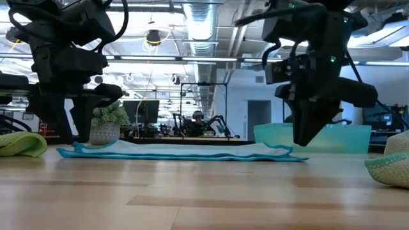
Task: Fold microfiber towels
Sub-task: Fold the blue microfiber cloth
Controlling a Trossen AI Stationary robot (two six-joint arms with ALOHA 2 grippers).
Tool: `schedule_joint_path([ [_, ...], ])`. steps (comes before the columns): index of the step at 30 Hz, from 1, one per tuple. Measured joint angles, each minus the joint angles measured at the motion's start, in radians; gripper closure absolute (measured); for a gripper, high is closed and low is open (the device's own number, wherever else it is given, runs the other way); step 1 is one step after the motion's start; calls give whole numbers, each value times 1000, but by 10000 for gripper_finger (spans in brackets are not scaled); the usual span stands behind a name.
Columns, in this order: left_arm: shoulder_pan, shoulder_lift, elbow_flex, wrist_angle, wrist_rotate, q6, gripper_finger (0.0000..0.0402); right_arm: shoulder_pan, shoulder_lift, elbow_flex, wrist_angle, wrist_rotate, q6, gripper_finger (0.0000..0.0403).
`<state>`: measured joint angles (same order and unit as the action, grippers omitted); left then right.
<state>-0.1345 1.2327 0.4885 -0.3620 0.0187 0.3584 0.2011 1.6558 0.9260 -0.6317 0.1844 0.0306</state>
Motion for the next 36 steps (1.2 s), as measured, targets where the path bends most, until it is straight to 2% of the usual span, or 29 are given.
schedule_joint_path([
  [4,0,0,0,4,0,0,299,34,4,0,62,0,-107,305],
  [12,0,0,0,18,-1,3,299,72,19,-1,16,9,-478,305],
  [19,0,0,0,17,-1,3,299,95,19,0,47,110,-687,305],
  [29,0,0,0,17,-5,2,299,71,19,0,121,101,-803,305],
  [33,0,0,0,16,-5,-4,299,49,19,0,112,31,-817,305],
  [36,0,0,0,16,-5,-5,299,44,19,0,113,30,-817,305],
])
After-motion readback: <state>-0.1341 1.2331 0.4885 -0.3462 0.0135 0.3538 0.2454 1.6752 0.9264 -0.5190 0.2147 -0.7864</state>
